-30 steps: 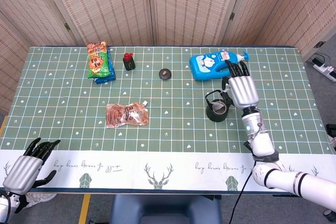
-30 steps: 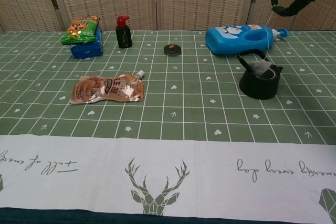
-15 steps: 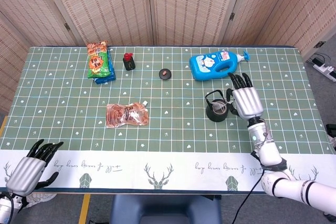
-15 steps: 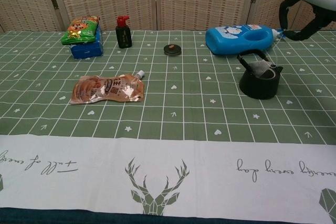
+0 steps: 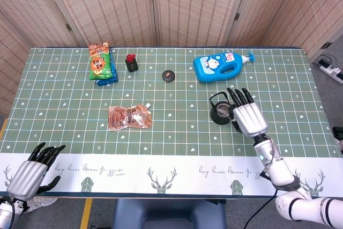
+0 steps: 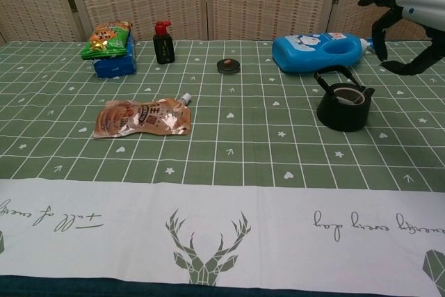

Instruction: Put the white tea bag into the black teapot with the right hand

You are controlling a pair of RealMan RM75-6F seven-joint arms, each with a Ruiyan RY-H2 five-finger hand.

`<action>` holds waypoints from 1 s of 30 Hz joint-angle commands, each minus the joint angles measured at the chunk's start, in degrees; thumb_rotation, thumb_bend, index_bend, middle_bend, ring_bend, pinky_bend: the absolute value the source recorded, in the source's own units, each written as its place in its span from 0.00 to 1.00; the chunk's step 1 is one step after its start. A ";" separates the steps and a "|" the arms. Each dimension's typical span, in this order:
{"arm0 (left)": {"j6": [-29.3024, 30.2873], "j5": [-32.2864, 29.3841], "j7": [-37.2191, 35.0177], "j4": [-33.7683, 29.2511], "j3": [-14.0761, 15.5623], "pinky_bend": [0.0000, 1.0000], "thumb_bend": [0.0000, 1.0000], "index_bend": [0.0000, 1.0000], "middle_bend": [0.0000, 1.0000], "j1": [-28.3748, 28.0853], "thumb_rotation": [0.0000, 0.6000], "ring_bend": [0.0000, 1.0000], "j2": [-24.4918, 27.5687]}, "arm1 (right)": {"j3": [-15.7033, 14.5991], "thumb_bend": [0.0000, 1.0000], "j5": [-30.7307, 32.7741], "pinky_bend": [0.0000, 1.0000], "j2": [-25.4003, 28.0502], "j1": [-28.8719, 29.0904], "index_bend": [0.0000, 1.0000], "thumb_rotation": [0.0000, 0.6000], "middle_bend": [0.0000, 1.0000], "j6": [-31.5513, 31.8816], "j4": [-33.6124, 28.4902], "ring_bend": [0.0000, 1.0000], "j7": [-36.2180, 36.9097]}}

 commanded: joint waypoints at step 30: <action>0.49 -0.69 1.43 0.02 -0.56 0.02 0.32 0.00 0.14 0.35 1.00 0.11 -0.55 | -14.34 0.43 -17.83 0.00 4.04 -26.57 0.00 1.00 0.00 29.20 5.46 0.00 17.52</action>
